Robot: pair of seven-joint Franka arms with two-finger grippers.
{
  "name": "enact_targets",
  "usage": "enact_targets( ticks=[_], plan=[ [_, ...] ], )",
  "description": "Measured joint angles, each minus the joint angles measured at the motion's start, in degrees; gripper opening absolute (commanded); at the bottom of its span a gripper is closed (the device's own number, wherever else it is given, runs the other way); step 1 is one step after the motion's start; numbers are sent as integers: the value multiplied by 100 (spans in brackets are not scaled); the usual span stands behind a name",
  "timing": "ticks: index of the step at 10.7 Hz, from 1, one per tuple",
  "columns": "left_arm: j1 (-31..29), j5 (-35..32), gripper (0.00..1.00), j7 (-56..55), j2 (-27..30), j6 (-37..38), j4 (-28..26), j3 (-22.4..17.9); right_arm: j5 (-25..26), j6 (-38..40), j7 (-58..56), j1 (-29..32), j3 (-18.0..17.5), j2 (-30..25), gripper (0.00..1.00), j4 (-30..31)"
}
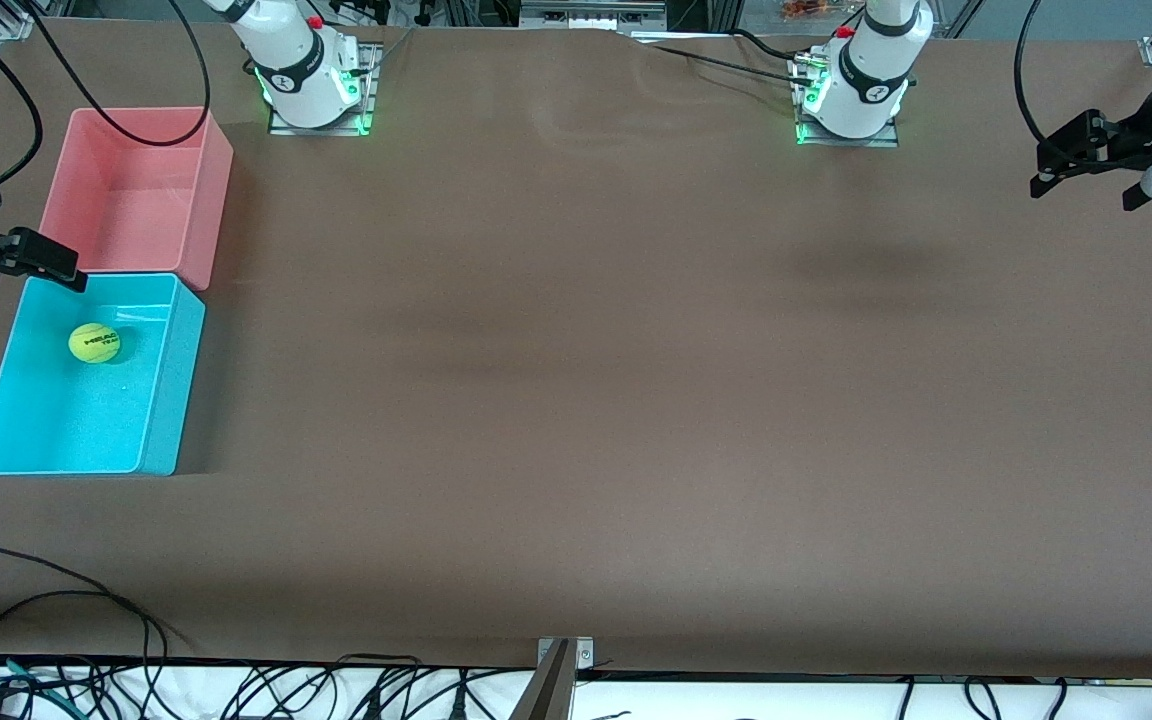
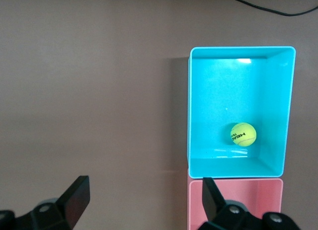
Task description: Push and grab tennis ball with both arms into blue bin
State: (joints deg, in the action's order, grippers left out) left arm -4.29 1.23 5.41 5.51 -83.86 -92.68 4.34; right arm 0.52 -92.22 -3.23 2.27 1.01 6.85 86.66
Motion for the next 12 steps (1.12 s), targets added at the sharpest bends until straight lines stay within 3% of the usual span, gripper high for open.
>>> enact_targets(
  ticks=[4,12],
  plan=[
    [0,3,100,-282,0,0,3,9,1,-538,106,191,-179,-320,100,660],
    [0,3,100,-283,0,0,3,9,-232,-796,618,288,-324,-508,100,749]
  ],
)
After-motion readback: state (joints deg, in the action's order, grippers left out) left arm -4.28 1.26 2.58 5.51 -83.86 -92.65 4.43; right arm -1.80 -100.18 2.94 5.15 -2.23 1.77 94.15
